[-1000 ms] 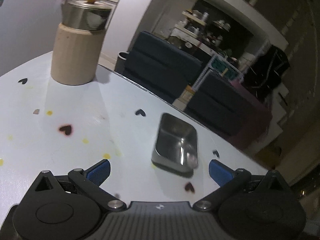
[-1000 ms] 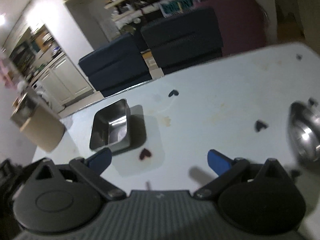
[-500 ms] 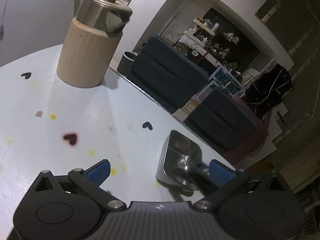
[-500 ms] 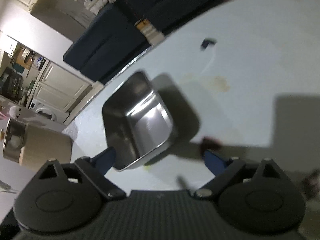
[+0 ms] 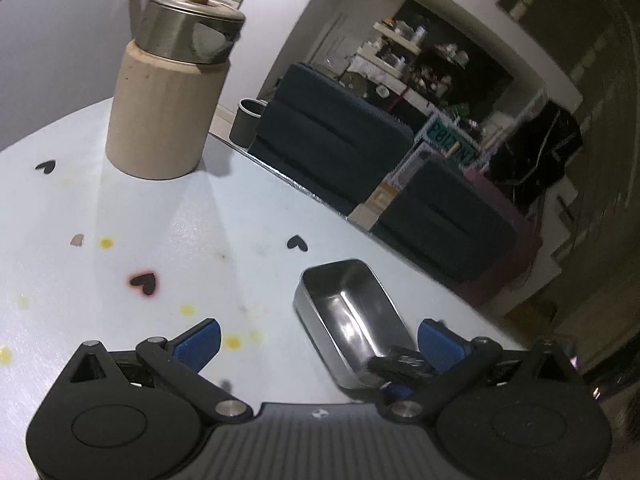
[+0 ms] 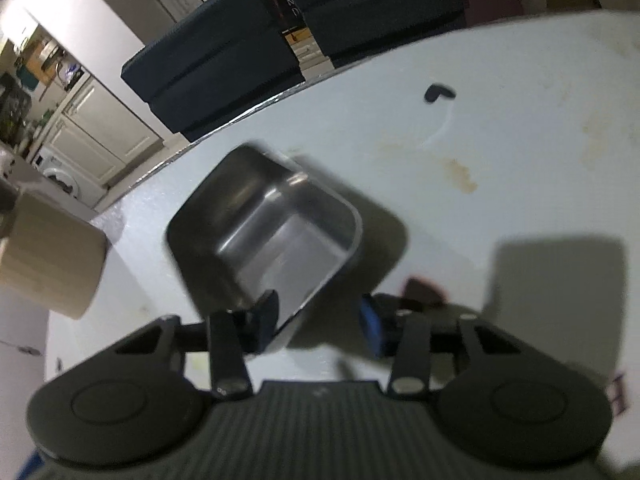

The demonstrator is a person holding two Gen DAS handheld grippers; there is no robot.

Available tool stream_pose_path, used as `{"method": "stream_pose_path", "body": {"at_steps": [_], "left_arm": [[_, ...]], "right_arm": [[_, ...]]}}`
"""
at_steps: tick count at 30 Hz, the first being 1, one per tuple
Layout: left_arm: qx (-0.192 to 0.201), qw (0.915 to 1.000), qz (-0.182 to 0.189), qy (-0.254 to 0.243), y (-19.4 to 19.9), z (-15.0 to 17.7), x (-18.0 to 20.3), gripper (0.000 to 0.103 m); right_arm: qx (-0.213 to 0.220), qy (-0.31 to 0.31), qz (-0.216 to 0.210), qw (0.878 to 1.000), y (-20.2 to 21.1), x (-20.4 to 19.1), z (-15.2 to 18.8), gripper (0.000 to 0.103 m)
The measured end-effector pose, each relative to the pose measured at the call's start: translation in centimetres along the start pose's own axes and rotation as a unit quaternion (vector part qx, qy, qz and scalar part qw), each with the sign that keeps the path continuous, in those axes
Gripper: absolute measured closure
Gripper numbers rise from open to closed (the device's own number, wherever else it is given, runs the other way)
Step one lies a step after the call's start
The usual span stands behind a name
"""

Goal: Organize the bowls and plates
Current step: 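Close both grippers on the rim of the small steel tray, then lift the small steel tray and carry it toward the large tray with both grippers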

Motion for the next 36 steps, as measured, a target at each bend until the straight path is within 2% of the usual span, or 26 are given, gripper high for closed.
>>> {"method": "stream_pose_path", "body": {"at_steps": [2,4,7,9,14,17,21,23,25,27,32,33,36], "left_arm": [[-0.009,0.9997,-0.006,-0.020,-0.7,0.3,0.1,0.000],[-0.019,0.9991,-0.012,-0.036,-1.4,0.5,0.1,0.000],[-0.031,0.9982,-0.015,-0.049,-2.7,0.8,-0.3,0.002],[-0.046,0.9974,-0.012,-0.054,-3.7,1.0,-0.5,0.011],[-0.081,0.9945,0.017,-0.063,-6.4,1.8,-0.1,0.027],[-0.095,0.9919,0.024,-0.082,-7.8,2.3,0.5,0.047],[-0.109,0.9903,0.032,-0.080,-9.3,2.9,0.6,0.056],[-0.112,0.9897,0.032,-0.083,-9.8,3.2,0.8,0.061],[-0.112,0.9896,0.031,-0.085,-10.0,3.2,0.9,0.068],[-0.111,0.9899,0.027,-0.084,-10.1,3.2,0.9,0.084],[-0.110,0.9901,0.021,-0.084,-10.0,3.1,0.9,0.090],[-0.112,0.9896,0.020,-0.088,-9.8,3.1,1.0,0.094],[-0.108,0.9884,0.018,-0.104,-8.8,2.9,1.8,0.094]], "right_arm": [[0.006,0.019,0.008,1.000,0.5,0.5,-0.2,0.067],[0.007,0.037,0.008,0.999,0.8,0.9,-0.3,0.081],[0.006,0.086,0.003,0.996,1.5,1.6,-0.4,0.095],[0.000,0.116,-0.002,0.993,1.9,2.2,-0.4,0.096],[-0.008,0.138,-0.014,0.990,2.6,3.8,-0.3,0.096],[-0.006,0.168,-0.015,0.986,2.9,3.9,0.0,0.094],[0.003,0.145,-0.034,0.989,4.0,5.2,0.0,0.086],[0.006,0.134,-0.044,0.990,4.3,5.6,0.0,0.085],[0.007,0.125,-0.048,0.991,4.4,6.0,-0.1,0.085],[0.007,0.122,-0.044,0.992,4.2,6.1,-0.1,0.085],[0.004,0.124,-0.062,0.990,4.2,6.0,-0.2,0.090],[0.004,0.127,-0.061,0.990,4.3,6.0,-0.1,0.091],[0.010,0.138,-0.047,0.989,4.7,5.7,0.0,0.093]]}}
Point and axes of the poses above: each gripper's, at about its wrist camera, not at the fingertips, and y roughly against the way its jaws point, x to its right, z to its underside, the point moved 2 cm from there along -y, roughly the way its jaws point, and after that the axes turned 1 degree about -y, right-handed, at the moved point
